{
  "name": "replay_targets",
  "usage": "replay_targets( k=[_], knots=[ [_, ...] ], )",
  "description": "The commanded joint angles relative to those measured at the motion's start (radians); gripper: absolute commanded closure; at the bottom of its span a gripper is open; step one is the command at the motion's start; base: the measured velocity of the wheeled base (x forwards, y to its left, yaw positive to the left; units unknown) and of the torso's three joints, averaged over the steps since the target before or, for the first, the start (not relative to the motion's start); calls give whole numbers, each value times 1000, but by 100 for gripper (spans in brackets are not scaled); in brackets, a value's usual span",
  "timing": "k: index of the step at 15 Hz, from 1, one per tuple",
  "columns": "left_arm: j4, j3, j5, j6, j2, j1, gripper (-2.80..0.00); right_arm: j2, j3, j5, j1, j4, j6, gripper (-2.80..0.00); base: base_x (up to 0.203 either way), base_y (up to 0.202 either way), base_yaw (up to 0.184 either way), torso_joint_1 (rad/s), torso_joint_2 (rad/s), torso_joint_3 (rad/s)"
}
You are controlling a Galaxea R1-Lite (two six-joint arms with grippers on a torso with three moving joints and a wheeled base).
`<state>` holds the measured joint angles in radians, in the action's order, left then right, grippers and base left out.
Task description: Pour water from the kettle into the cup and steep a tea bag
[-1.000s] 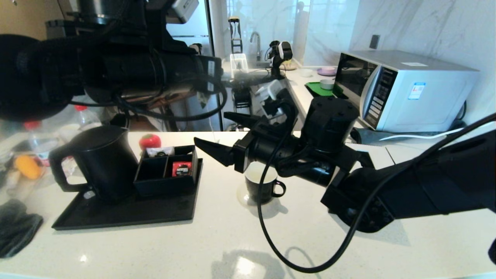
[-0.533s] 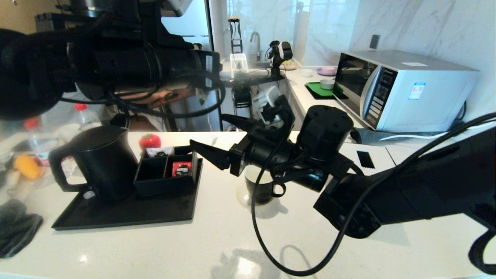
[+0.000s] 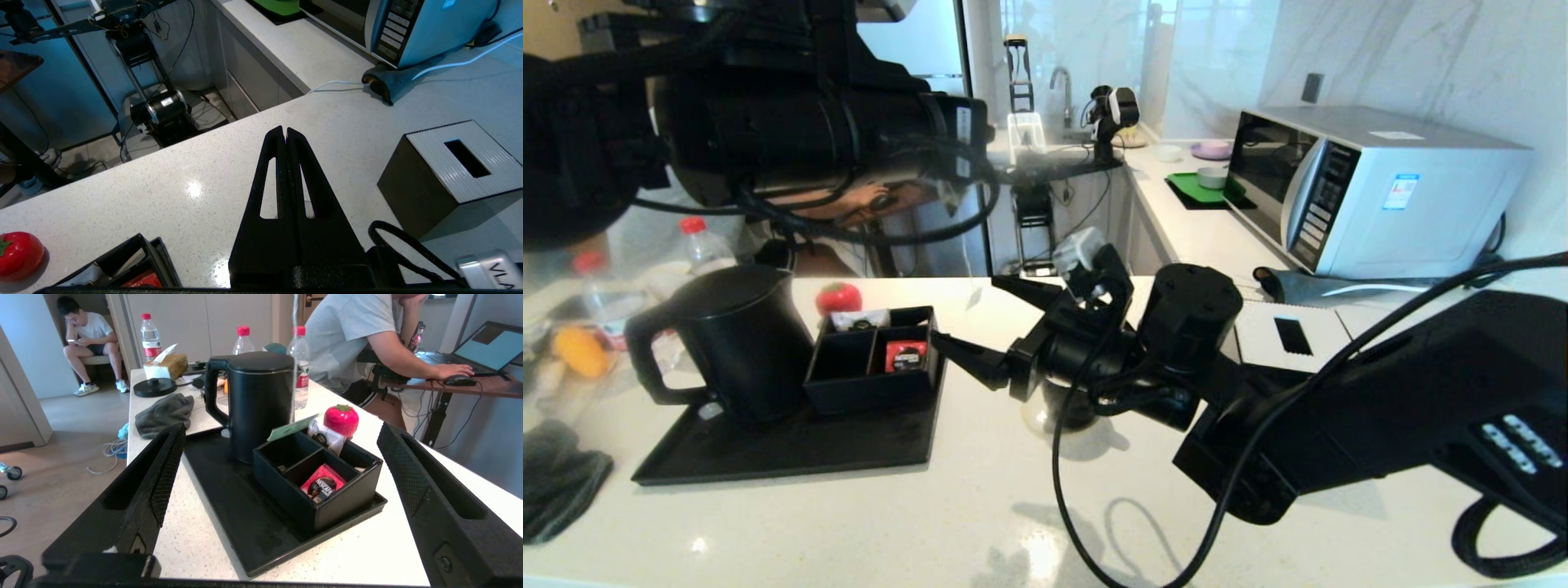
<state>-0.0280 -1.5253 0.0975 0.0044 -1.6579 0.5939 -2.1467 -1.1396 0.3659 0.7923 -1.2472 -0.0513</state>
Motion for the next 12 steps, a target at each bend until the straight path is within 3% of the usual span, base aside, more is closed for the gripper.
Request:
replay_targets(
  k=[1, 12],
  knots=[
    [-1, -1, 1, 0, 6, 9, 0, -13, -5, 2, 1, -8, -9, -280, 0, 0, 0, 0, 0, 0],
    [-1, 10, 5, -1, 6, 37, 0, -9, -33, 18, -1, -8, -14, -280, 0, 0, 0, 0, 0, 0]
  ],
)
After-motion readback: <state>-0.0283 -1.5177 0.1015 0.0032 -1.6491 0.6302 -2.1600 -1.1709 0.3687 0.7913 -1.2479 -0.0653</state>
